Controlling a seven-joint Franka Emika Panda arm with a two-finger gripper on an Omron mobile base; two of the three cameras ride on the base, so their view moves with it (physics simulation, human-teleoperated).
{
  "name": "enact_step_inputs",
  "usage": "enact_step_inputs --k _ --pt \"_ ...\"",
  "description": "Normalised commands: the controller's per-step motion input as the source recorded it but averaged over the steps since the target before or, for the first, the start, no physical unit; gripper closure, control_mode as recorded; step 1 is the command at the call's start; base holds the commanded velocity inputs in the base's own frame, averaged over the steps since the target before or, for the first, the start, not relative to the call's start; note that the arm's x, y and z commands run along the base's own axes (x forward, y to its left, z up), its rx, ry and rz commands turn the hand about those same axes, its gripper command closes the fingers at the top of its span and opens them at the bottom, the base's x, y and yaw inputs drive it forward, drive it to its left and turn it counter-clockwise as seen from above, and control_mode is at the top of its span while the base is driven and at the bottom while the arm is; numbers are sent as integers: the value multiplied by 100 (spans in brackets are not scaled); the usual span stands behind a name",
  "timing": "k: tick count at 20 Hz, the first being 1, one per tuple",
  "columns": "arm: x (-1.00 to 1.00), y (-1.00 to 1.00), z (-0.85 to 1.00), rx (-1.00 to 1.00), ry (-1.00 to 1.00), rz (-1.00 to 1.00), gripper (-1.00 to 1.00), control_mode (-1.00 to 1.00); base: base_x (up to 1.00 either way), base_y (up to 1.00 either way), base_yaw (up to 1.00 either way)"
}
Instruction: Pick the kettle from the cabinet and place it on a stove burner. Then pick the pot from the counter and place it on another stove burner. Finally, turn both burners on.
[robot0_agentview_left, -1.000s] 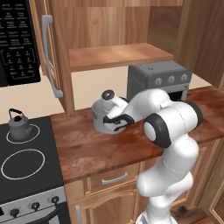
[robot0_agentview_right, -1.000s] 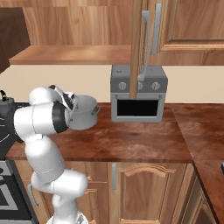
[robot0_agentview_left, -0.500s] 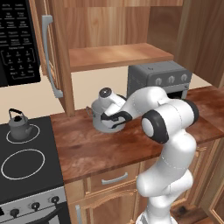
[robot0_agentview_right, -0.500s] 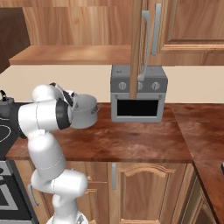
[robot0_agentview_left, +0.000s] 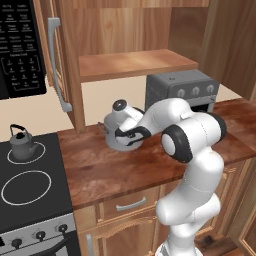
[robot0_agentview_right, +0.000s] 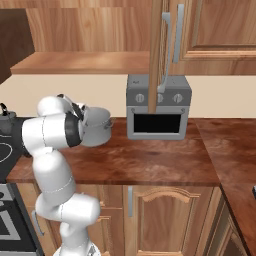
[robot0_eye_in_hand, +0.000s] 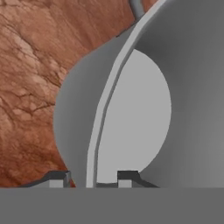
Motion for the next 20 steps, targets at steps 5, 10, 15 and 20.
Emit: enact_step_inputs --k 5,10,15,20 --pt "-8 0 -18 0 1 0 100 -100 0 0 0" --pt "-20 0 -3 0 -3 0 100 -100 0 0 0" --pt "-34 0 0 0 -7 0 100 -100 0 0 0" --pt "-33 0 3 0 -9 -2 100 -100 0 0 0"
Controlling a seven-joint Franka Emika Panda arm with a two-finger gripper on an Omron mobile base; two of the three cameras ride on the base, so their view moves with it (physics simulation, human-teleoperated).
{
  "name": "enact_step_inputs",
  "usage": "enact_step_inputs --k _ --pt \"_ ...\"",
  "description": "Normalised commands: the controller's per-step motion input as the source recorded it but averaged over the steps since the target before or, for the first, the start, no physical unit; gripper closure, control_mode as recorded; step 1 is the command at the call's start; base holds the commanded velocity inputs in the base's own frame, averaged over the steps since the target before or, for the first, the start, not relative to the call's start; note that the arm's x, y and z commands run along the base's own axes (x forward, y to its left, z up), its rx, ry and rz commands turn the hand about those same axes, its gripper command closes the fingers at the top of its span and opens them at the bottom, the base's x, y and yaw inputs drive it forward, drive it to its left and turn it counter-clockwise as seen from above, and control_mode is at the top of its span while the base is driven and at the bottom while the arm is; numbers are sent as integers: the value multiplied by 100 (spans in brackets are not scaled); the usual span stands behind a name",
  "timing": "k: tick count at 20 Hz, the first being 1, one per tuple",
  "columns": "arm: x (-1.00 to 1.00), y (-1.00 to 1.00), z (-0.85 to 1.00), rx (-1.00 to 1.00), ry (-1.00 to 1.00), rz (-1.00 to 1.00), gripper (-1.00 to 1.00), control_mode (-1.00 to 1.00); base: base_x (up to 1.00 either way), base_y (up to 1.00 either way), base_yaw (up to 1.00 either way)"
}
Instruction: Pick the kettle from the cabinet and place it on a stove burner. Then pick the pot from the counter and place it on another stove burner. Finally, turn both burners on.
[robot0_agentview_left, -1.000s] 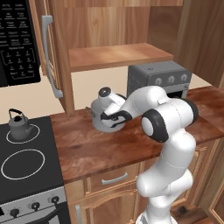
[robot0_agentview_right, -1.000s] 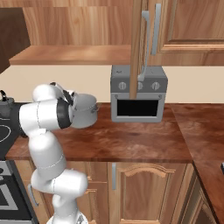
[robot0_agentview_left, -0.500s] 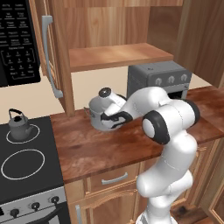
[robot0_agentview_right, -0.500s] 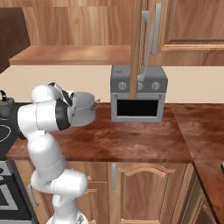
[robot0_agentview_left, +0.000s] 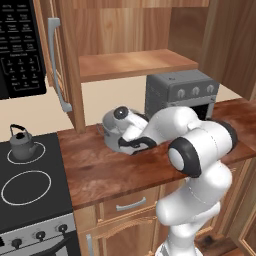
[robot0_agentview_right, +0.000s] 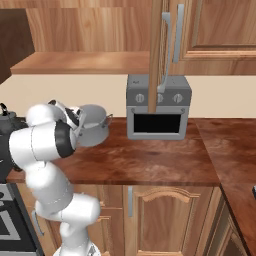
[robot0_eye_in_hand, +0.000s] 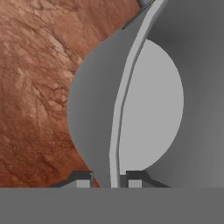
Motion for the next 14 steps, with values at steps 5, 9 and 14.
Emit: enact_step_inputs --k 5,9,14 --pt "-34 -1 23 2 -7 -1 100 -100 0 0 0" --pt "-40 0 27 2 -4 -1 100 -100 0 0 0" --pt "-52 0 21 0 -3 0 100 -100 0 0 0"
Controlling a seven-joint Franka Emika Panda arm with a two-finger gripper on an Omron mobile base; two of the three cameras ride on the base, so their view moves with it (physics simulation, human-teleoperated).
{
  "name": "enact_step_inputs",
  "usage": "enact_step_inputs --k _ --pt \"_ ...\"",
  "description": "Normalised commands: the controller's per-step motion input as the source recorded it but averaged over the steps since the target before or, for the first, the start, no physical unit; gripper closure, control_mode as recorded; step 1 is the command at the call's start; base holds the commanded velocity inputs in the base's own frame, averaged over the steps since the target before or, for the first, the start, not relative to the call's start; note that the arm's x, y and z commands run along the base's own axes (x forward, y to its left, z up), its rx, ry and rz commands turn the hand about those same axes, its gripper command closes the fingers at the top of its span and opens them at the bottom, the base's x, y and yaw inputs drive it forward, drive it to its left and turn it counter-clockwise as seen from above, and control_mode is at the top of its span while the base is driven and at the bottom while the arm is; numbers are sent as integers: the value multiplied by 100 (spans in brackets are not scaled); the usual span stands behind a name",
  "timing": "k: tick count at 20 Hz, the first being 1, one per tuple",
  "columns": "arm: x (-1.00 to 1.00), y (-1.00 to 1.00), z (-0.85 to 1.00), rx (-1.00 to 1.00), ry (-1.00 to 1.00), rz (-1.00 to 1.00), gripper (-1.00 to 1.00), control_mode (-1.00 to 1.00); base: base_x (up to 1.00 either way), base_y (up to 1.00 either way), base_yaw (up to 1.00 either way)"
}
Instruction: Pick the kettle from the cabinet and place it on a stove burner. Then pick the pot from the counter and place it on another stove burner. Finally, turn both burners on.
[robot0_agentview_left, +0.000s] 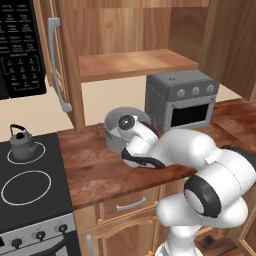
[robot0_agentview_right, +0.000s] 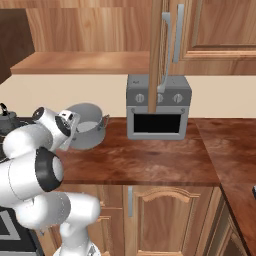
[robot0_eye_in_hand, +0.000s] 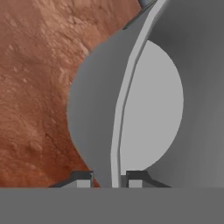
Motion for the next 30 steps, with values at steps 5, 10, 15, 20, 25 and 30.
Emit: enact_step_inputs --k 5,10,15,20,25,30 --pt "-57 0 29 1 -1 0 100 -100 0 0 0" --pt "-51 0 41 0 0 0 100 -100 0 0 0" --pt "-53 0 34 0 0 0 100 -100 0 0 0" --pt "-54 0 33 0 0 0 100 -100 0 0 0" --pt "-46 0 36 0 2 0 100 -100 0 0 0" --pt "-41 0 35 0 5 0 100 -100 0 0 0"
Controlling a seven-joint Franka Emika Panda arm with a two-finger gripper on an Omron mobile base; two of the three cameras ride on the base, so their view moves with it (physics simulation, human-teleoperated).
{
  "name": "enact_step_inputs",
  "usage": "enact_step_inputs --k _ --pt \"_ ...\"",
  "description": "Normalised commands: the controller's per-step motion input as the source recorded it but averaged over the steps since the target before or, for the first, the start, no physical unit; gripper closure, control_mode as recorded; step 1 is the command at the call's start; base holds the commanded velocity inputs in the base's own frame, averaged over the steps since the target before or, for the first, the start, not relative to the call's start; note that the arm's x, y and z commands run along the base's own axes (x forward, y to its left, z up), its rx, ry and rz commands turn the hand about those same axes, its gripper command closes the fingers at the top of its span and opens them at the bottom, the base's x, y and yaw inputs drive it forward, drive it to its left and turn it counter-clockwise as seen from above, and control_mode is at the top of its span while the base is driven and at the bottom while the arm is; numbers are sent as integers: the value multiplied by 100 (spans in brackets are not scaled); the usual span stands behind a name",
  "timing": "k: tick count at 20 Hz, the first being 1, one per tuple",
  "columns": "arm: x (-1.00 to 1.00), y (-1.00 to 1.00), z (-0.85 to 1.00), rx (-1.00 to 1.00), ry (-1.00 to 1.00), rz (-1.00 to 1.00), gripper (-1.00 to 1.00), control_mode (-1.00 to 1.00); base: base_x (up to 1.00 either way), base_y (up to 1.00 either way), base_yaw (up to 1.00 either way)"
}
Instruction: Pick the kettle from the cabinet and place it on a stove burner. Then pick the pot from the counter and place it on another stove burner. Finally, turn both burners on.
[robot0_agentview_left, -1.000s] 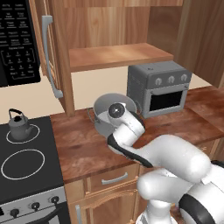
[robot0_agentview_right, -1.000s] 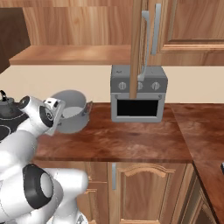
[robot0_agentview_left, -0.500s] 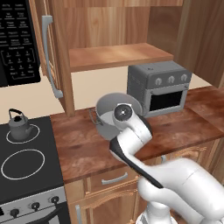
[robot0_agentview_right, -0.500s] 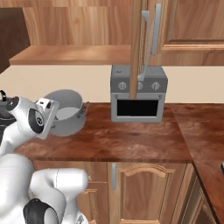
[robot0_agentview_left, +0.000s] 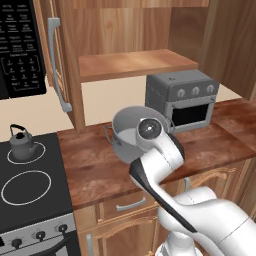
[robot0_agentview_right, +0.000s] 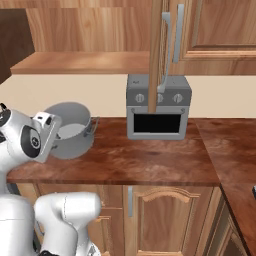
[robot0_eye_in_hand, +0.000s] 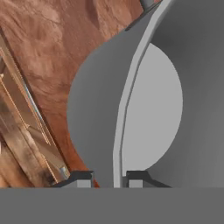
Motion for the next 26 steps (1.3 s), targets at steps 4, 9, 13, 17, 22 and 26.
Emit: enact_step_inputs --k 4,9,13,17,22,26 --pt "-36 0 32 0 8 0 100 -100 0 0 0" --pt "-40 0 29 0 5 0 100 -100 0 0 0" --pt "-44 0 28 0 2 0 100 -100 0 0 0" --pt "-40 0 21 0 1 0 100 -100 0 0 0" --pt "-9 0 2 0 0 0 100 -100 0 0 0" --pt "0 0 0 0 0 0 100 -100 0 0 0"
